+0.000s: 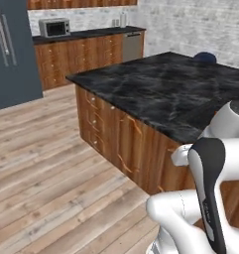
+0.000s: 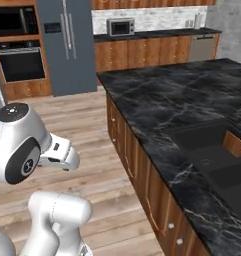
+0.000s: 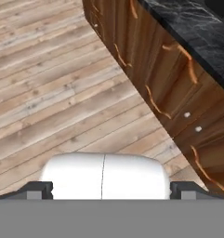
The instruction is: Four empty soda cans are scattered around the kitchen. Gather all the cans and cluster them next to the stove for recycling.
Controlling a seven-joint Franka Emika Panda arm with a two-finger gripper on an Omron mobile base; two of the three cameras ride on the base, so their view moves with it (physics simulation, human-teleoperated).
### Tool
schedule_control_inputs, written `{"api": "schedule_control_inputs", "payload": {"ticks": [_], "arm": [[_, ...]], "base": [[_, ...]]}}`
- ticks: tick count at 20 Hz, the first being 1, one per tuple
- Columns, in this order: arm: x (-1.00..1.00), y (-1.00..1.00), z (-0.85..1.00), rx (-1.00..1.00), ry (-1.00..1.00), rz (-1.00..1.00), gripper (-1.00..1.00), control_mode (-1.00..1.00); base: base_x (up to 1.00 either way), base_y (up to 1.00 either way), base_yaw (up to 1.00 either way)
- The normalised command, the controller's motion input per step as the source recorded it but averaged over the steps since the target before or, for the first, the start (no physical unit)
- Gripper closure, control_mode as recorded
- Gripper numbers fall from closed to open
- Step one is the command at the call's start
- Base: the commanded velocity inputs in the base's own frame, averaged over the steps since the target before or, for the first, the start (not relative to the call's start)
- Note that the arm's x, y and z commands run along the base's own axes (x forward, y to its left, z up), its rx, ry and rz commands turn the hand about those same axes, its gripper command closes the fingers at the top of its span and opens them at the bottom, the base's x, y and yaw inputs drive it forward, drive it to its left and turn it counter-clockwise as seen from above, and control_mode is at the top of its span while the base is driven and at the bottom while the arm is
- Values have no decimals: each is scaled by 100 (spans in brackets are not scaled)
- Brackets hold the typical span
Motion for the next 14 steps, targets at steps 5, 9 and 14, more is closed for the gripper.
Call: {"api": "schedule_control_inputs", "payload": {"ticks": [5,9,14], "arm": [[0,0,0,0,0,0,-100,100],[0,0,0,0,0,0,-100,100],[0,0,0,0,0,0,-100,100]], "base": [[0,-2,-60],[0,0,-62],[0,2,-51]]}}
